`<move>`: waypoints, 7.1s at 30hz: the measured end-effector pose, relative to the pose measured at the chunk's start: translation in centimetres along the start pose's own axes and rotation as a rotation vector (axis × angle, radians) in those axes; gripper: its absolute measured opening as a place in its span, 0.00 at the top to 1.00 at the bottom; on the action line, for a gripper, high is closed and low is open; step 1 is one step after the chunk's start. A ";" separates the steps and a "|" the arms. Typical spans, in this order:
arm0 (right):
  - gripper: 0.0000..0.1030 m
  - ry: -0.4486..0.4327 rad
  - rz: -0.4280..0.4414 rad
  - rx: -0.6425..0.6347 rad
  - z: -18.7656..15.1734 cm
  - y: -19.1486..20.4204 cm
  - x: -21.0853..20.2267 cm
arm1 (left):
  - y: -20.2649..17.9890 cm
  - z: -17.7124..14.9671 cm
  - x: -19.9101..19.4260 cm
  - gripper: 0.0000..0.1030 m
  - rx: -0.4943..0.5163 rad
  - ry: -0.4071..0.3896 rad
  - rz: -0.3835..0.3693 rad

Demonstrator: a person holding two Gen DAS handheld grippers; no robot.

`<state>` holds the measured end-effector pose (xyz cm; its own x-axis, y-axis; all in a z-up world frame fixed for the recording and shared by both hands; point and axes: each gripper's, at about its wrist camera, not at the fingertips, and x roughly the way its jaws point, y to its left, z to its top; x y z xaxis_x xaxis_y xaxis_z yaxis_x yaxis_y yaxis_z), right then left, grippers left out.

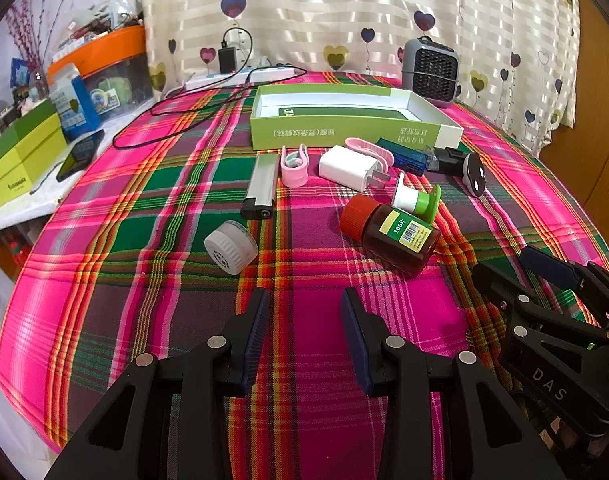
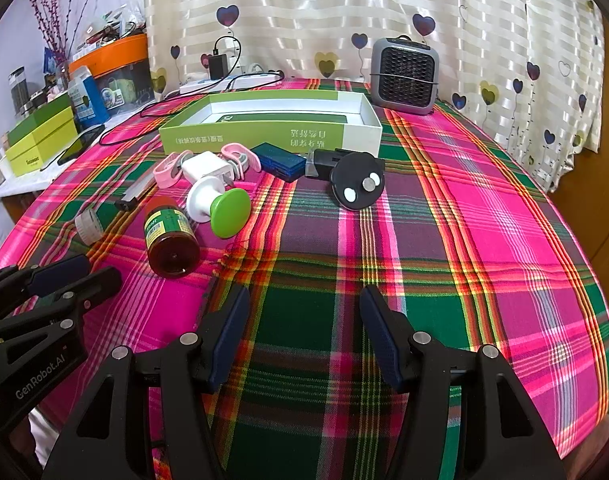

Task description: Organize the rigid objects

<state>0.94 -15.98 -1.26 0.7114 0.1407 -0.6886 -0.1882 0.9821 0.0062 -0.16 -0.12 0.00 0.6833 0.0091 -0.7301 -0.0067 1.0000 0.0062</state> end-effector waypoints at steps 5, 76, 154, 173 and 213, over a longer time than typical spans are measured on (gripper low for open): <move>0.43 0.000 0.000 0.000 0.0 0.0 0.0 | 0.0 0.0 0.0 0.65 0.000 0.000 0.000; 0.47 0.130 0.300 -0.326 6.3 2.7 5.5 | 6.4 3.7 2.7 0.65 -0.059 0.062 -0.126; 0.69 0.150 0.121 -0.041 20.8 -2.5 17.8 | 3.6 22.5 16.8 0.71 0.042 0.103 -0.227; 0.69 0.184 0.106 -0.019 20.9 -3.0 19.3 | 2.7 22.4 18.3 0.70 0.089 0.127 -0.183; 0.53 0.080 0.115 0.023 18.3 -2.4 11.7 | 3.5 19.1 9.3 0.65 0.044 0.014 -0.183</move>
<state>22.07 -14.43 3.95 0.6299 0.2432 -0.7376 -0.2493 0.9628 0.1046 20.13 3.47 6.33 0.6600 -0.1725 -0.7312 0.1490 0.9840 -0.0977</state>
